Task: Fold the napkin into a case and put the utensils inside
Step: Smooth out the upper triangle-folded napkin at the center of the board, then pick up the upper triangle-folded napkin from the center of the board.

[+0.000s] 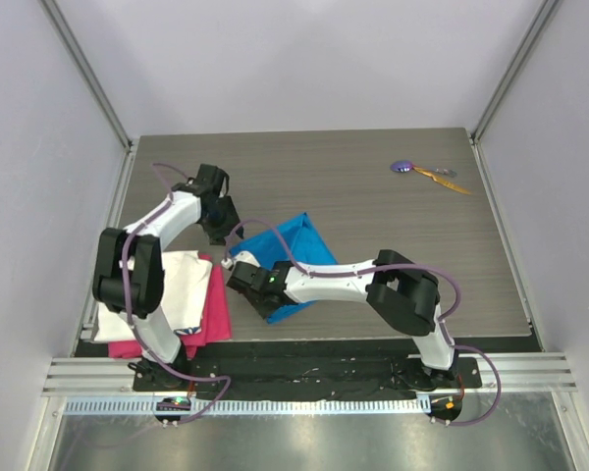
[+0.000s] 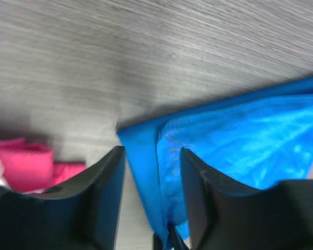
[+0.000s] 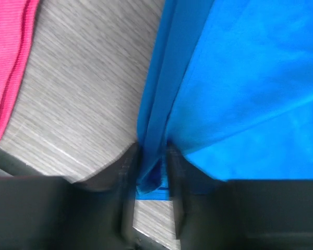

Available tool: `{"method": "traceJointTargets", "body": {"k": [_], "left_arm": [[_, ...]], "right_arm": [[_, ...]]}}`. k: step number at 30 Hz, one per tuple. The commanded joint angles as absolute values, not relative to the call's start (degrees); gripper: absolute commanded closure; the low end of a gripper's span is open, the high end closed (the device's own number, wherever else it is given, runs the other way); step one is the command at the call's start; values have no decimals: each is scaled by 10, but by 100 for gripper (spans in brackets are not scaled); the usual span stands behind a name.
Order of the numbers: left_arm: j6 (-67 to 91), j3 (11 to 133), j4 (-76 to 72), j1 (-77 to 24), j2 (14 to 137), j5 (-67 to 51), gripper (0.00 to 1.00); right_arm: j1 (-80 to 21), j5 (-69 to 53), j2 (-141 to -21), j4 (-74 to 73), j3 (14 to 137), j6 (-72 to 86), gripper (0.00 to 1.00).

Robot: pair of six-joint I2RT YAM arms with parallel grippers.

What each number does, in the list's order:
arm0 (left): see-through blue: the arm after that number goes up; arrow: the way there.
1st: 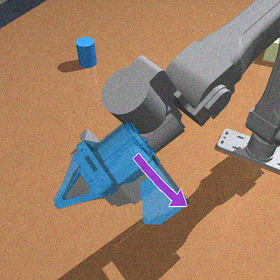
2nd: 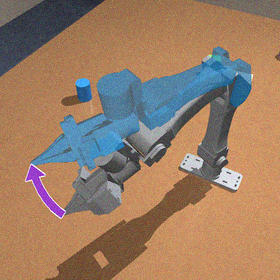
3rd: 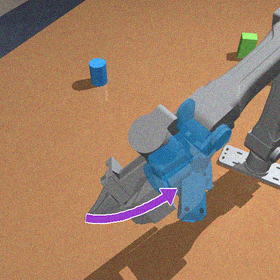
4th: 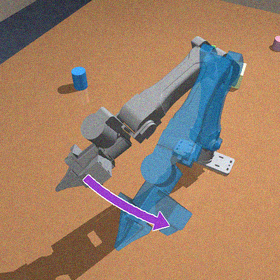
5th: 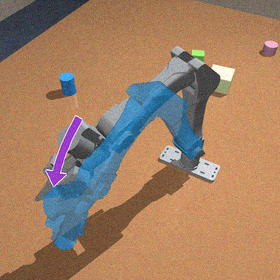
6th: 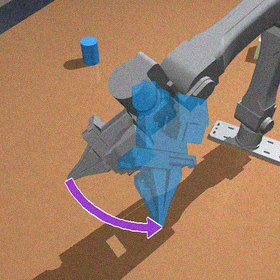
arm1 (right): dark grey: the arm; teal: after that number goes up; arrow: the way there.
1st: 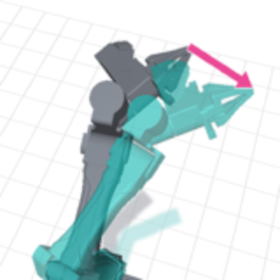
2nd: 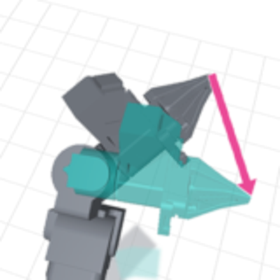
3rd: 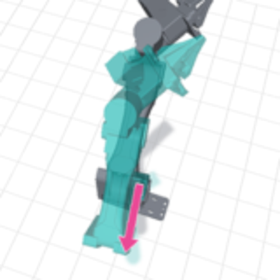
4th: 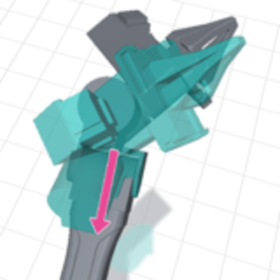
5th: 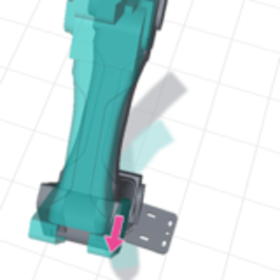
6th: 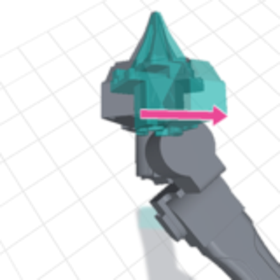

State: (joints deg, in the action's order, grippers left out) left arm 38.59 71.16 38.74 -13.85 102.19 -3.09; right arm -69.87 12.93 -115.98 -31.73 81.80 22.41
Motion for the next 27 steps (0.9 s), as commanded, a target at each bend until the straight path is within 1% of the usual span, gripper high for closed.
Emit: {"method": "traceJointTargets", "body": {"k": [1, 2, 3, 4, 6, 7, 9, 13, 22, 27], "left_arm": [[405, 697, 421, -134, 952, -52, 45], [416, 693, 425, -134, 941, -57, 44], [437, 680, 428, -135, 938, -67, 43], [452, 672, 426, -137, 933, -72, 43], [482, 652, 425, -145, 923, -76, 43], [491, 649, 426, -148, 920, -70, 44], [514, 642, 430, -160, 918, -38, 43], [546, 642, 450, -179, 934, 11, 43], [567, 668, 437, -203, 997, 42, 46], [575, 669, 426, -207, 1008, 61, 45]], "right_arm": [[-700, 161, -1171, -319, 794, 224, 77], [-700, 163, -1163, -310, 788, 228, 80], [-700, 162, -1157, -304, 784, 229, 82], [-700, 159, -1151, -297, 780, 229, 87], [-699, 149, -1137, -275, 766, 236, 92], [-700, 146, -1135, -268, 760, 238, 95], [-699, 142, -1129, -257, 750, 247, 98], [-699, 144, -1121, -244, 735, 255, 99], [-691, 133, -1095, -221, 714, 266, 99], [-687, 125, -1092, -215, 710, 265, 99]]}}
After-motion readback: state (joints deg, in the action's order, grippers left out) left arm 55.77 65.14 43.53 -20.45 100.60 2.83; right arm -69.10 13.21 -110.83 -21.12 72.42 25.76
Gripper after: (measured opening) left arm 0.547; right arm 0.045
